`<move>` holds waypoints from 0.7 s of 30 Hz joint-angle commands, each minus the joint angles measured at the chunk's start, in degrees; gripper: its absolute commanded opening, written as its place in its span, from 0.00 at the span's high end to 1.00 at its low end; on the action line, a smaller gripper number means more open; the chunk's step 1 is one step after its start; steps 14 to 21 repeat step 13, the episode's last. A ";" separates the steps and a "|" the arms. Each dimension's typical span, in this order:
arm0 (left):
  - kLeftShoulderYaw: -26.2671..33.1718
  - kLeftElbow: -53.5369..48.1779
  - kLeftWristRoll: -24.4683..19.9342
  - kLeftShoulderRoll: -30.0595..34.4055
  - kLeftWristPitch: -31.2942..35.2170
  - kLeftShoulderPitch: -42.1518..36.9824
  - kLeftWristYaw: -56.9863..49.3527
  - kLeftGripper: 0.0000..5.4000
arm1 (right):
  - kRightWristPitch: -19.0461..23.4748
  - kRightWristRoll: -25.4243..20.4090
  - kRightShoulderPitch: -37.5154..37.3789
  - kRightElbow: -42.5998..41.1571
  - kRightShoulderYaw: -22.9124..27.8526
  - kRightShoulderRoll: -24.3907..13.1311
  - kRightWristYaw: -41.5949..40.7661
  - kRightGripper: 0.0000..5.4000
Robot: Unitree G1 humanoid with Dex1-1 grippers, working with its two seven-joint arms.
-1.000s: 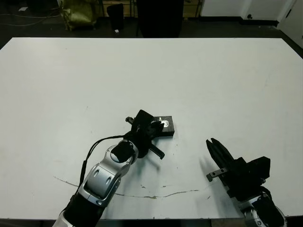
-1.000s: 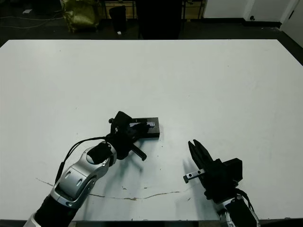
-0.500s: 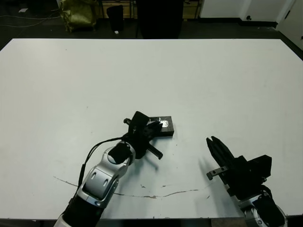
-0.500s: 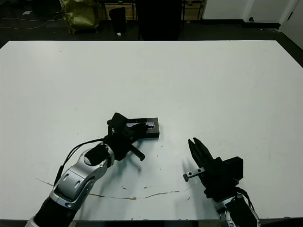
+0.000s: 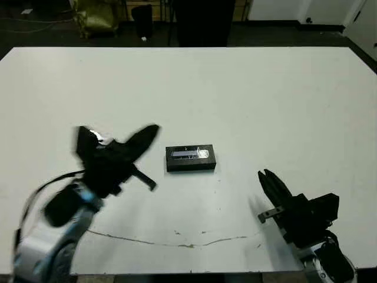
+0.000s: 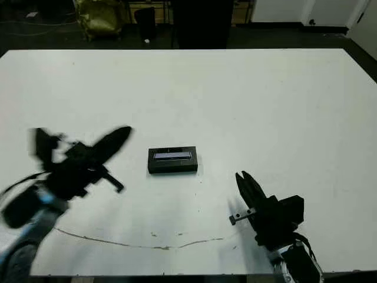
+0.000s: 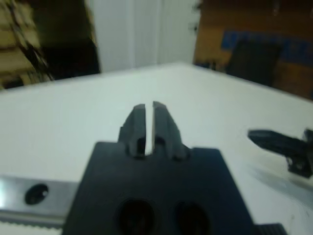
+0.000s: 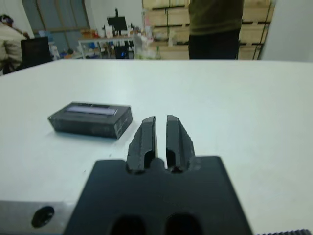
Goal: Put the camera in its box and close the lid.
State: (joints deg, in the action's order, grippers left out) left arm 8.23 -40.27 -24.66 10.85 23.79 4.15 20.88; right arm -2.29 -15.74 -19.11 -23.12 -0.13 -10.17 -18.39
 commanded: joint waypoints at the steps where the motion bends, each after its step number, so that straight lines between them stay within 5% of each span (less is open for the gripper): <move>1: 2.25 3.79 -0.39 -3.91 -5.55 3.79 -2.80 1.00 | 1.86 1.20 1.81 -0.78 1.22 -0.32 1.94 1.00; 11: -1.83 19.02 8.79 -14.46 -23.06 13.34 -11.17 1.00 | 2.38 5.34 7.29 3.33 0.92 2.75 7.50 1.00; 21: -2.82 21.30 9.39 -15.37 -24.92 14.19 -11.44 1.00 | 1.36 5.19 8.40 5.23 0.90 3.05 6.92 1.00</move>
